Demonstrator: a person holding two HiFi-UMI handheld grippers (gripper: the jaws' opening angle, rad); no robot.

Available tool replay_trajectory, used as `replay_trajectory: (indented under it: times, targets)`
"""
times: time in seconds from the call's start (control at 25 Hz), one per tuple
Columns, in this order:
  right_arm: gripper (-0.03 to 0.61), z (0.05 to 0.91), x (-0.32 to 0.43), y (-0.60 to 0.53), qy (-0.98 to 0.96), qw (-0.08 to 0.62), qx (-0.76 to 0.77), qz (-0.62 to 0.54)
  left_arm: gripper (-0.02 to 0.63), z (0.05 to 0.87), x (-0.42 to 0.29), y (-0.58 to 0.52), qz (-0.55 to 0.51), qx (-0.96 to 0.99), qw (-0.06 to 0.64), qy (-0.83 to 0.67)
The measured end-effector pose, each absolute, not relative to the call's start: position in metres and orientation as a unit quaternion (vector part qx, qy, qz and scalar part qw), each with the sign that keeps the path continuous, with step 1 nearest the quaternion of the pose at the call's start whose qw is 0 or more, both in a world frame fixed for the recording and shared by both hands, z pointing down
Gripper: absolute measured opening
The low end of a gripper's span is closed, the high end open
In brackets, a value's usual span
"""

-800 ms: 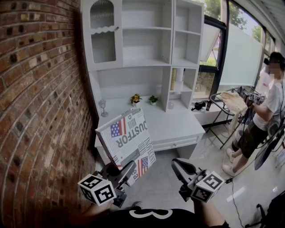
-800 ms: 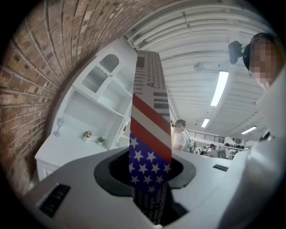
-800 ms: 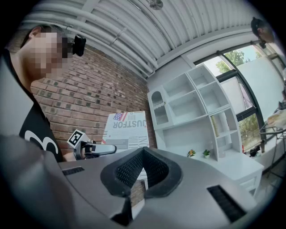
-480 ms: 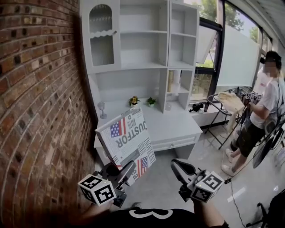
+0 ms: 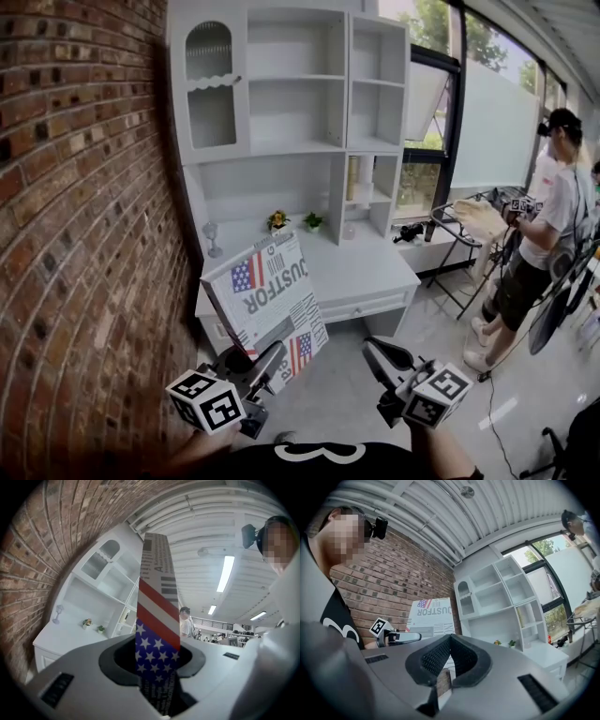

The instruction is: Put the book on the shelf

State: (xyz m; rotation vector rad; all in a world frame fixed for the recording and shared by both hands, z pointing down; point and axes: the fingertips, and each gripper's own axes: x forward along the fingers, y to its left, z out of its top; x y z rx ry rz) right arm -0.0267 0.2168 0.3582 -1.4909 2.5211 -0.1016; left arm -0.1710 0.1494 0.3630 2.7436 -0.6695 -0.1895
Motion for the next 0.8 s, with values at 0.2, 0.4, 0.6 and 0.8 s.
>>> replay_trajectory:
  times: [0.2,0.4,0.6,0.8]
  targets:
    - [0.011,0.371,-0.019,0.214,0.853,0.100,-0.511,-0.034,0.152,0.368,-0.168,0.145,-0.066,0.958,0.156,-0.232]
    - [0.011,0.387,-0.006,0.220,0.853,0.104,-0.509,-0.043,0.152,0.380,-0.155,0.151,-0.063,0.957,0.157,-0.237]
    - [0.011,0.387,-0.001,0.195,0.852,0.109,-0.510,-0.051,0.152,0.388,-0.151,0.125,-0.056,0.956,0.164,-0.238]
    - [0.011,0.394,0.005,0.161,0.850,0.102,-0.513,-0.058,0.152,0.393,-0.144,0.093,-0.054,0.956,0.168,-0.233]
